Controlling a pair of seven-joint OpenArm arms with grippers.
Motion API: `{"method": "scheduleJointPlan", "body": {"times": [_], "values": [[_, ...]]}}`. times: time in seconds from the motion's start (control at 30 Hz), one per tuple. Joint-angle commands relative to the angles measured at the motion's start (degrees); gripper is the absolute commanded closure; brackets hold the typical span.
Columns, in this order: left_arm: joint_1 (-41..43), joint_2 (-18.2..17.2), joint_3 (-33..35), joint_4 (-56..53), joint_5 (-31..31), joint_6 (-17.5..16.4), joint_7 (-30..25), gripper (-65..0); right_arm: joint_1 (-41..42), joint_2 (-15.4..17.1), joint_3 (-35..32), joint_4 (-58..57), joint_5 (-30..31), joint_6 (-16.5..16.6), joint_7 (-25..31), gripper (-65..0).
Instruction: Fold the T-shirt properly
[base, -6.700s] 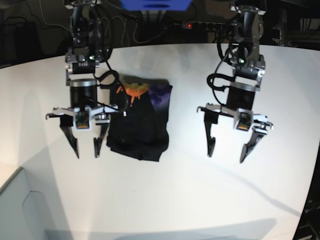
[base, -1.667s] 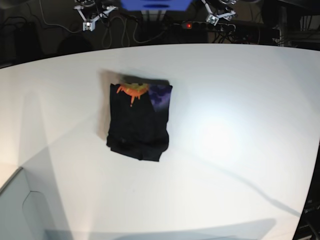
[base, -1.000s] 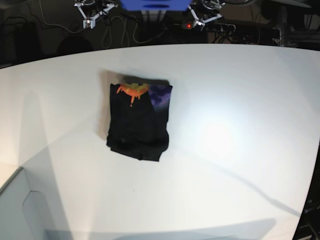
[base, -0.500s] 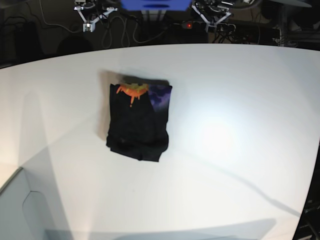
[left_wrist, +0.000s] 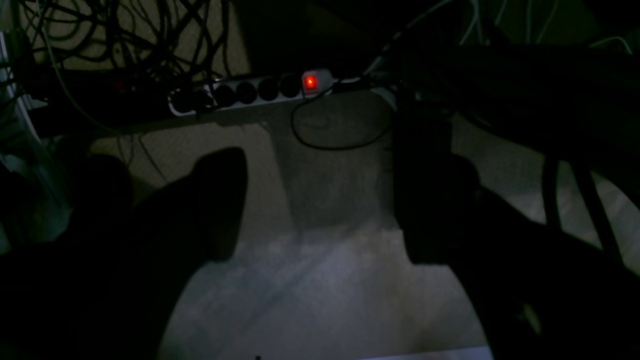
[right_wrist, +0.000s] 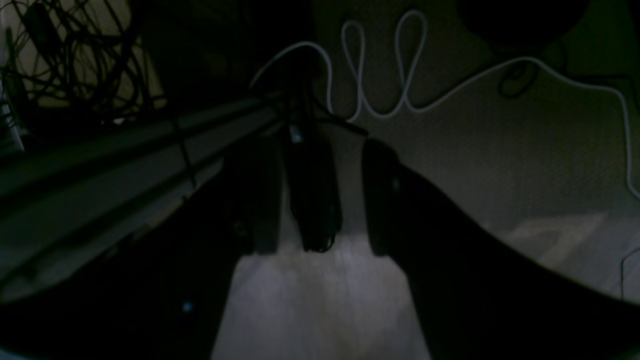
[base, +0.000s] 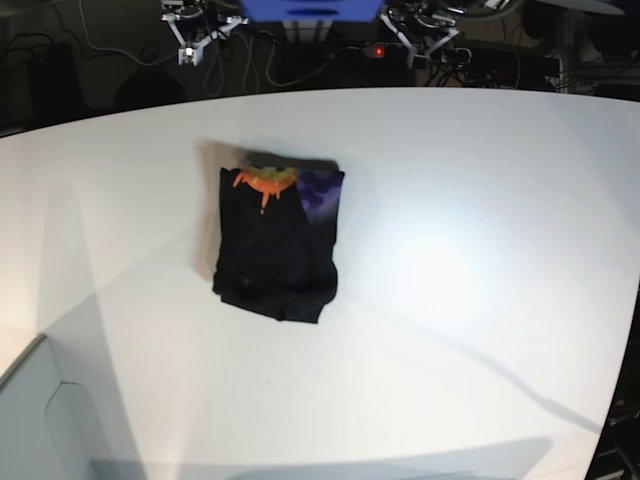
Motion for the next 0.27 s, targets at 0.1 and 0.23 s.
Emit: {"method": "scheduleJointPlan", "body": {"times": [0.1, 0.23], "values": [[0.23, -0.20, 0.02, 0.10, 0.02, 0.06, -0.63, -45.5, 0.10, 0.23, 0.02, 0.24, -0.01, 0.08, 0.84, -24.4], [0.23, -0.29, -0.07, 0.10, 0.02, 0.06, -0.63, -45.5, 1.06, 0.23, 0.02, 0.15, -0.01, 0.08, 0.31, -24.4]]}}
